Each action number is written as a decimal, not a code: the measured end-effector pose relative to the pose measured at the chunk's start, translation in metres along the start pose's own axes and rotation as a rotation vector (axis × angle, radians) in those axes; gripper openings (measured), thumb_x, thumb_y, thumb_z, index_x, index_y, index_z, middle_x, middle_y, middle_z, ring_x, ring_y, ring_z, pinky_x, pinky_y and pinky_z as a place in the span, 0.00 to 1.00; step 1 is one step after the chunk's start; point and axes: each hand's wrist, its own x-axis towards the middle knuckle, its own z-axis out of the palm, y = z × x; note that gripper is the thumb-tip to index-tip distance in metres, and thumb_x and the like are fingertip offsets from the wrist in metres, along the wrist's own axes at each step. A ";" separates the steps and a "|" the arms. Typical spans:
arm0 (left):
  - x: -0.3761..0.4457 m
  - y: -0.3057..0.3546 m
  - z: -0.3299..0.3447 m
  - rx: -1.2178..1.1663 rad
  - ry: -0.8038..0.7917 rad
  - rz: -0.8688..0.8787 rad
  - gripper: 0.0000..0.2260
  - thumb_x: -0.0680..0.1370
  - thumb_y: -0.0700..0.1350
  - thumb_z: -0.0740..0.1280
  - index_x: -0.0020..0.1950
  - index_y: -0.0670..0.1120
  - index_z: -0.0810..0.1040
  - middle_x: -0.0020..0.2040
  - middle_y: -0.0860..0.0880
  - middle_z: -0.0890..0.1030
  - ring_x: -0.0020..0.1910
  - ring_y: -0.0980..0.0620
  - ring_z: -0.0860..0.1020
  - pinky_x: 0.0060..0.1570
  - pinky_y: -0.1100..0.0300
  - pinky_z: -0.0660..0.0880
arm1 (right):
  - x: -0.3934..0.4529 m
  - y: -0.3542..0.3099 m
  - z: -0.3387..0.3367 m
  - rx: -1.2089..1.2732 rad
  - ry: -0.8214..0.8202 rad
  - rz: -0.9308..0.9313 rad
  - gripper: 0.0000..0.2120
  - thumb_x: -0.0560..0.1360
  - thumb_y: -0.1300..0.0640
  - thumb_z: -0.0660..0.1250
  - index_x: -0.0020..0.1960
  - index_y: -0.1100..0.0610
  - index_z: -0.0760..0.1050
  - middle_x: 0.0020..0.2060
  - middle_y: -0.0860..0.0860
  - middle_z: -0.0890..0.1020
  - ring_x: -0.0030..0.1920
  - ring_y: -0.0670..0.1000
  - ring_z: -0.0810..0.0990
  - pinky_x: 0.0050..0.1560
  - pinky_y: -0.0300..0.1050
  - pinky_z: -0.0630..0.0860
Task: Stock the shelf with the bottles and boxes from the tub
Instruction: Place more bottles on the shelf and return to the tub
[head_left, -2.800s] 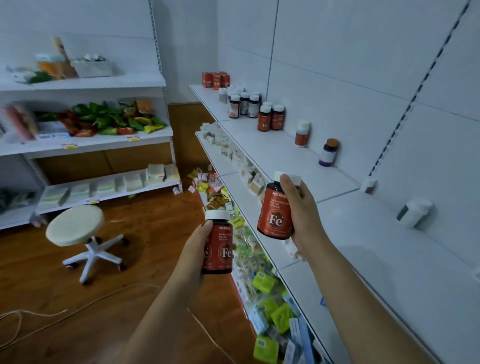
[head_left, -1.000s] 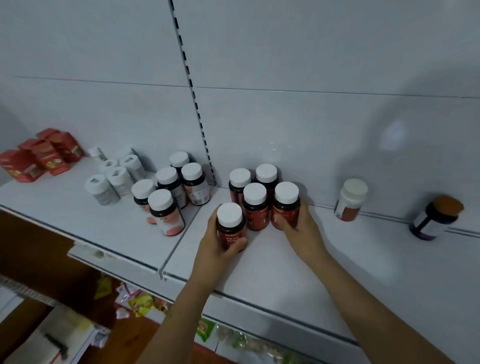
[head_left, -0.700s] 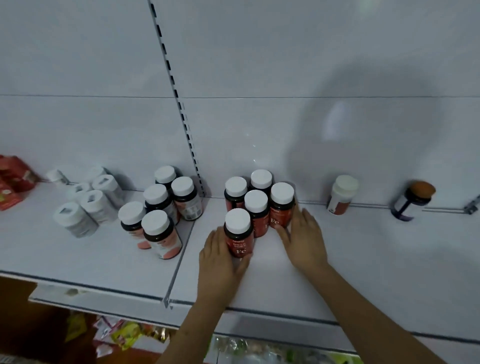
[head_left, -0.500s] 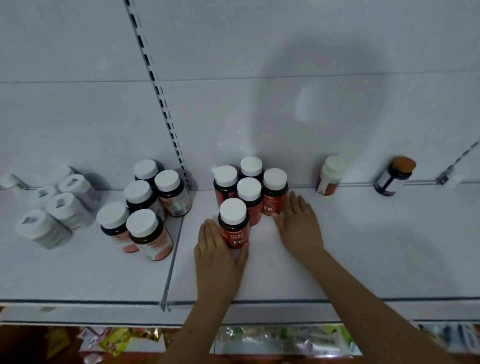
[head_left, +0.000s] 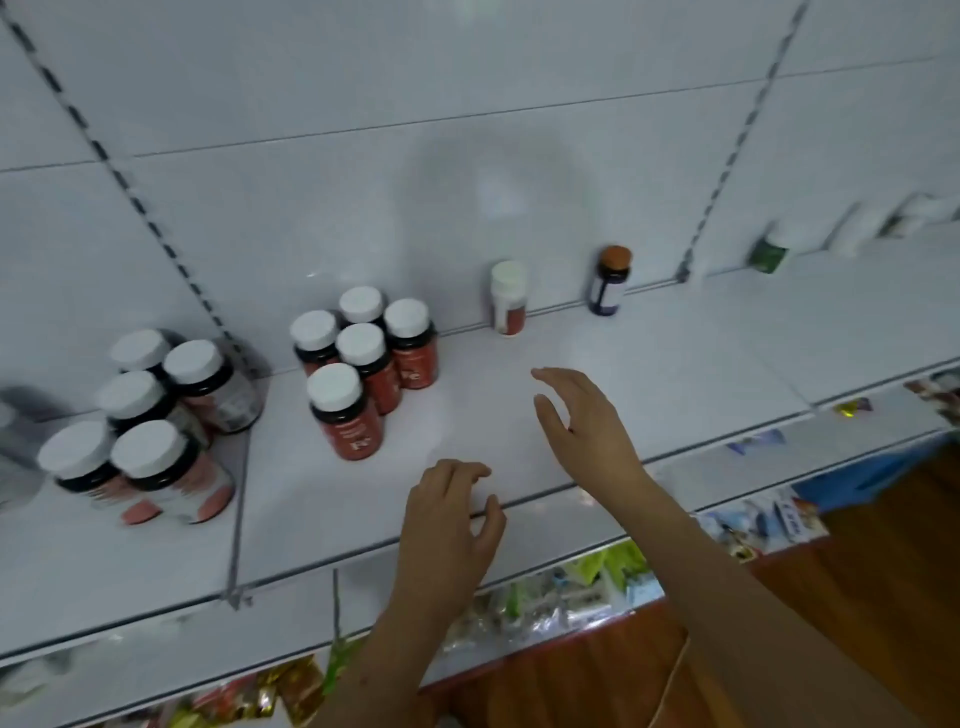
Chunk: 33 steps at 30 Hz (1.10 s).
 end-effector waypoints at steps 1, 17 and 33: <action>0.002 0.016 0.010 -0.015 -0.039 0.042 0.13 0.76 0.49 0.67 0.60 0.52 0.76 0.56 0.57 0.75 0.54 0.58 0.73 0.57 0.63 0.71 | -0.006 0.005 -0.021 -0.024 0.018 0.000 0.19 0.82 0.52 0.60 0.70 0.57 0.73 0.66 0.52 0.76 0.66 0.50 0.74 0.69 0.46 0.69; -0.074 0.335 0.244 -0.102 -0.570 0.655 0.25 0.78 0.59 0.56 0.73 0.52 0.70 0.69 0.53 0.73 0.68 0.54 0.69 0.67 0.56 0.69 | -0.253 0.197 -0.378 -0.301 0.353 0.477 0.31 0.82 0.43 0.55 0.80 0.55 0.54 0.77 0.52 0.63 0.76 0.53 0.59 0.73 0.47 0.59; -0.048 0.506 0.444 -0.176 -0.886 0.694 0.26 0.78 0.57 0.63 0.75 0.52 0.65 0.69 0.52 0.70 0.68 0.52 0.70 0.65 0.50 0.72 | -0.314 0.355 -0.550 -0.465 0.473 0.744 0.31 0.83 0.40 0.53 0.80 0.54 0.54 0.77 0.51 0.62 0.77 0.52 0.59 0.75 0.48 0.58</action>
